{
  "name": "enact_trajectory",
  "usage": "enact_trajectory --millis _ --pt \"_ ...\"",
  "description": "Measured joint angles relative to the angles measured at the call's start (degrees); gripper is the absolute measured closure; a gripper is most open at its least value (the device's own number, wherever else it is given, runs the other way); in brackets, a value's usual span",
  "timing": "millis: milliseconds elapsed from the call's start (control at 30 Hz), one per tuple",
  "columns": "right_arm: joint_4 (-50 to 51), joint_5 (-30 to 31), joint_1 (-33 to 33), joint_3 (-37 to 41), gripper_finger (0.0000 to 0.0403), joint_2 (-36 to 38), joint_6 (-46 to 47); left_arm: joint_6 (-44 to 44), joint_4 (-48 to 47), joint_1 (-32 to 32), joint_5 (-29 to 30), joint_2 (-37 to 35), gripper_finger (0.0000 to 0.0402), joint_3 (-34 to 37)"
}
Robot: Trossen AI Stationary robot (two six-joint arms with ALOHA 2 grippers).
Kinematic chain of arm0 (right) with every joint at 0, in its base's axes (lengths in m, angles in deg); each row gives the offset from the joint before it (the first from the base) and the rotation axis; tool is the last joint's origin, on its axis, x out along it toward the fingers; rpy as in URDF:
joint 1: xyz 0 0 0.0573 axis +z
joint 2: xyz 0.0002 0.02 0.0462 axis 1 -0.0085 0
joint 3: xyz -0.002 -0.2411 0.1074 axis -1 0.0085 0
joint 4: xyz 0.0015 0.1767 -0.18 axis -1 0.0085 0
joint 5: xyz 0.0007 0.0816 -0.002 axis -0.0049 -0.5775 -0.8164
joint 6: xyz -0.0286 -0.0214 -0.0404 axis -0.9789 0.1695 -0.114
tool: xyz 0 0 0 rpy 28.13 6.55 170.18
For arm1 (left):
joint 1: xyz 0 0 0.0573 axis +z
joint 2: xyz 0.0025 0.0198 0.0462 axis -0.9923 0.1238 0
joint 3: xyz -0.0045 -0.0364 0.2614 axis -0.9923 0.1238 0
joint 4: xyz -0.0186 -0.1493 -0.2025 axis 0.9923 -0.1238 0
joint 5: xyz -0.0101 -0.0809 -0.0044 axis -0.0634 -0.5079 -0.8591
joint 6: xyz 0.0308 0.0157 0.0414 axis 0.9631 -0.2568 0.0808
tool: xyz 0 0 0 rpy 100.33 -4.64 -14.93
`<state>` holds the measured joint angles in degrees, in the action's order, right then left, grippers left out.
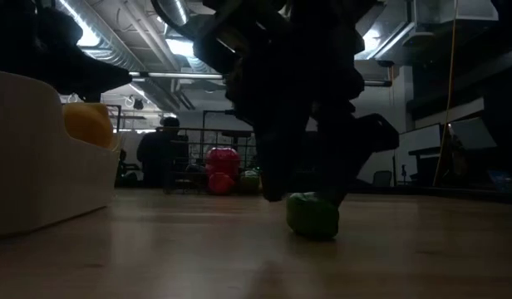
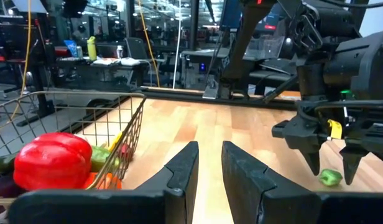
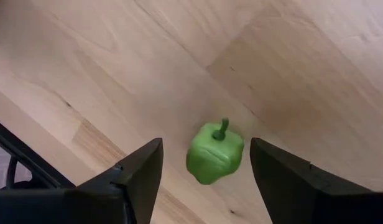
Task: Sort produce into baskets
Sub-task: Put the green bell pepper into the gold wire basket
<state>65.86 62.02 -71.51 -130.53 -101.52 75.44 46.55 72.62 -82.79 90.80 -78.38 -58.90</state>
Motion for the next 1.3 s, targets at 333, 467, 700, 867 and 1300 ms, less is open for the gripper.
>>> enact_trajectory --millis 333,467,700,867,1300 --pt "-1.55 -0.02 0.0 0.0 0.0223 0.0 0.38 0.05 -0.04 0.0 0.0 0.0 0.0334 0.0" --pt "-1.83 -0.01 -0.02 0.0 0.024 0.0 0.38 0.05 -0.06 0.0 -0.01 0.0 0.0334 0.0" --pt "-1.83 0.0 -0.02 0.0 0.0242 0.0 0.36 1.32 -0.06 0.0 -0.02 0.0 0.0334 0.0" --pt "-1.83 0.0 -0.02 0.0 0.0242 0.0 0.36 1.41 -0.06 0.0 -0.02 0.0 0.0334 0.0" --pt "-1.83 0.0 -0.02 0.0 0.0243 0.0 0.36 1.41 -0.06 0.0 -0.02 0.0 0.0334 0.0"
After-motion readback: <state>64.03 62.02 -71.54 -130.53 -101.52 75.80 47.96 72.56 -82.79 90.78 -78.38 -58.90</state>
